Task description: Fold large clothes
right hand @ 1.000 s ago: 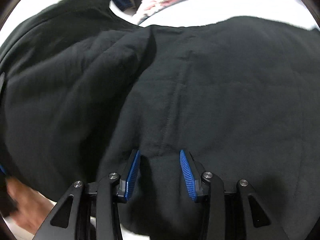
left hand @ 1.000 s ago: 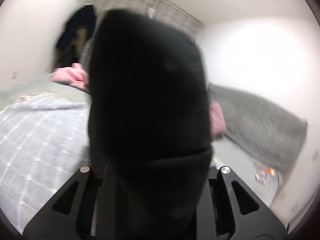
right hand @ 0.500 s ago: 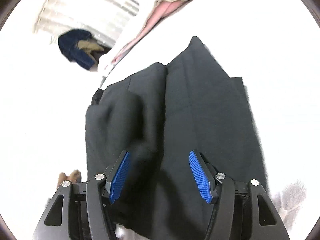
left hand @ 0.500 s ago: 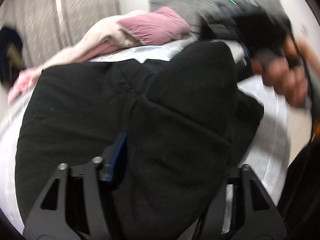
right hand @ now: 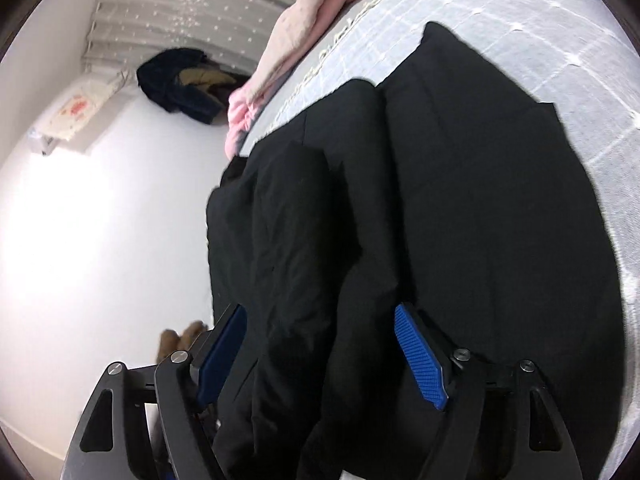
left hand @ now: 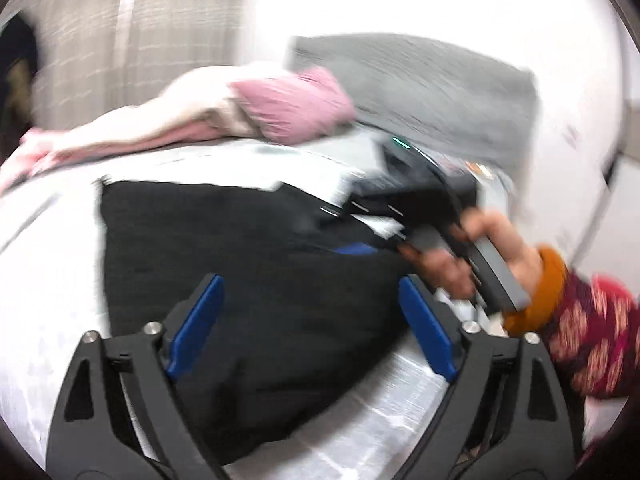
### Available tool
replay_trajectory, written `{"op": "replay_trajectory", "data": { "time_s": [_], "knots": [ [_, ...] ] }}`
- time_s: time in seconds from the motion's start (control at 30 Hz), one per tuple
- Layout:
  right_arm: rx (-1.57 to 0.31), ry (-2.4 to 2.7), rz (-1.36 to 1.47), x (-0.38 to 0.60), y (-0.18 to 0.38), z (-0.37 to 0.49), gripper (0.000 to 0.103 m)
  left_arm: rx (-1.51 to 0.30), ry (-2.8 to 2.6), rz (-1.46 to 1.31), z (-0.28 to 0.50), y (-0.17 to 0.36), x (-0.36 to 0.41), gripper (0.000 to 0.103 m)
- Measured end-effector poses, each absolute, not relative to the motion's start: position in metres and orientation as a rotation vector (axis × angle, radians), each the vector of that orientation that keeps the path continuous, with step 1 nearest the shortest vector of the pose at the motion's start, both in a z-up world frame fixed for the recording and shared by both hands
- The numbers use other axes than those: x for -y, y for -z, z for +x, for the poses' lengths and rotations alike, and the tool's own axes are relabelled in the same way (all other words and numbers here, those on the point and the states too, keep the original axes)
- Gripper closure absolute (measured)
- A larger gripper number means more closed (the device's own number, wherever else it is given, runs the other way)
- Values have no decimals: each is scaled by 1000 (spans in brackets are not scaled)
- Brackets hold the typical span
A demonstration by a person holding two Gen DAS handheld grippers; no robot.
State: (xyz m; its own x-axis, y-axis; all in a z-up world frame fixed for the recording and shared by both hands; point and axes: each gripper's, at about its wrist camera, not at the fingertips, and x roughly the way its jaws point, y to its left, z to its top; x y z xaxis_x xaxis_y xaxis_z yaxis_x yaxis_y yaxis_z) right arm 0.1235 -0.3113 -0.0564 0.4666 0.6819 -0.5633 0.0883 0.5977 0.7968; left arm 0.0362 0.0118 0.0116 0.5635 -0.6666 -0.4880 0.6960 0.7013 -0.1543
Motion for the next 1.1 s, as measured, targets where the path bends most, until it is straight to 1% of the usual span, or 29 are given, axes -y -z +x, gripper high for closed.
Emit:
{"op": "replay_trajectory", "data": {
  "time_s": [0.13, 0.2, 0.23, 0.27, 0.3, 0.33, 0.37, 0.47, 0.6, 0.73, 0.83, 0.9, 1.0, 1.03, 1.07, 1.1],
  "knots": [
    [-1052, -439, 879, 295, 57, 129, 24, -656, 581, -84, 83, -2, -53, 11],
    [-1036, -443, 857, 284, 53, 133, 30, -707, 514, -147, 90, 8, -68, 11],
    [-1026, -436, 818, 278, 50, 135, 50, -730, 483, -184, 97, 13, -74, 11],
    [-1018, -420, 778, 275, 45, 135, 76, -739, 465, -213, 101, 18, -77, 11],
    [-993, -417, 723, 269, 37, 136, 77, -741, 452, -249, 104, 19, -82, 11],
    [-975, -408, 698, 268, 32, 138, 81, -734, 449, -280, 105, 19, -85, 12],
    [-931, -395, 645, 267, 17, 134, 83, -722, 452, -302, 106, 19, -86, 12],
    [-788, -398, 594, 283, -18, 121, 84, -684, 481, -349, 98, 14, -83, 12],
    [-728, -353, 580, 320, -24, 104, 84, -710, 522, -287, 104, 22, -55, 13],
    [-771, -281, 620, 359, -4, 96, 84, -761, 567, -216, 112, 38, -20, 13],
    [-868, -214, 632, 380, 30, 101, 83, -816, 600, -194, 111, 54, 4, 13],
    [-934, -184, 632, 389, 55, 107, 82, -810, 573, -144, 107, 63, 15, 12],
    [-929, -197, 668, 399, 67, 103, 76, -823, 543, -95, 109, 75, 20, 11],
    [-924, -198, 662, 399, 66, 102, 73, -829, 546, -104, 109, 75, 18, 11],
    [-920, -195, 643, 399, 61, 100, 66, -840, 552, -121, 109, 73, 16, 11],
    [-921, -183, 621, 399, 54, 97, 64, -851, 555, -137, 111, 72, 13, 11]
  ]
}}
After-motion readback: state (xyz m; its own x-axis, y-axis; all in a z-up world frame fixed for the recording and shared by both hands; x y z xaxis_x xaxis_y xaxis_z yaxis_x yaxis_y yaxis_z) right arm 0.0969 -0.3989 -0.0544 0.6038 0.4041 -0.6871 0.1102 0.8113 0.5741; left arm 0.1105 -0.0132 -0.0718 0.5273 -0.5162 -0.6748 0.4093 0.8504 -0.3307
